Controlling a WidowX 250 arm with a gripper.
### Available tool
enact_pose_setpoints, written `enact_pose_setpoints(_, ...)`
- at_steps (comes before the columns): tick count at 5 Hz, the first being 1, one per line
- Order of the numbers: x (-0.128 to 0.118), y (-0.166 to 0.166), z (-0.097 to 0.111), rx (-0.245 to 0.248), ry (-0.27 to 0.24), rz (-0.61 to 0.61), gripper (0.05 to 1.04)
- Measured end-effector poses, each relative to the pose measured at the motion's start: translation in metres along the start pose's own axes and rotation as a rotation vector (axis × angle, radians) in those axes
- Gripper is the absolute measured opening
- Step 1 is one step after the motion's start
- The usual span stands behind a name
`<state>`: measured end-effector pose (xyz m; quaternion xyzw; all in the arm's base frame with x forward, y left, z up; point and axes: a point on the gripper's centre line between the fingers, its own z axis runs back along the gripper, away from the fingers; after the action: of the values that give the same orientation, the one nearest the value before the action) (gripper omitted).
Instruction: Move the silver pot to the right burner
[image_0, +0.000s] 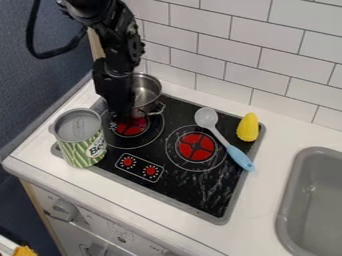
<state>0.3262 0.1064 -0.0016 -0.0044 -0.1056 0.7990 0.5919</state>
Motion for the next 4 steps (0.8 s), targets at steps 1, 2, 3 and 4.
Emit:
enact_pose_setpoints(1, -0.004, 0.002, 0.017, -0.04, 0.041, -0.014, 0.074)
enact_pose_setpoints(2, -0.006, 0.012, 0.037, -0.08, 0.056, -0.046, 0.074)
enact_pose_setpoints(3, -0.024, 0.03, 0.057, -0.132, 0.089, -0.107, 0.074)
enact_pose_setpoints(4, -0.059, 0.064, 0.06, -0.124, 0.143, -0.226, 0.074)
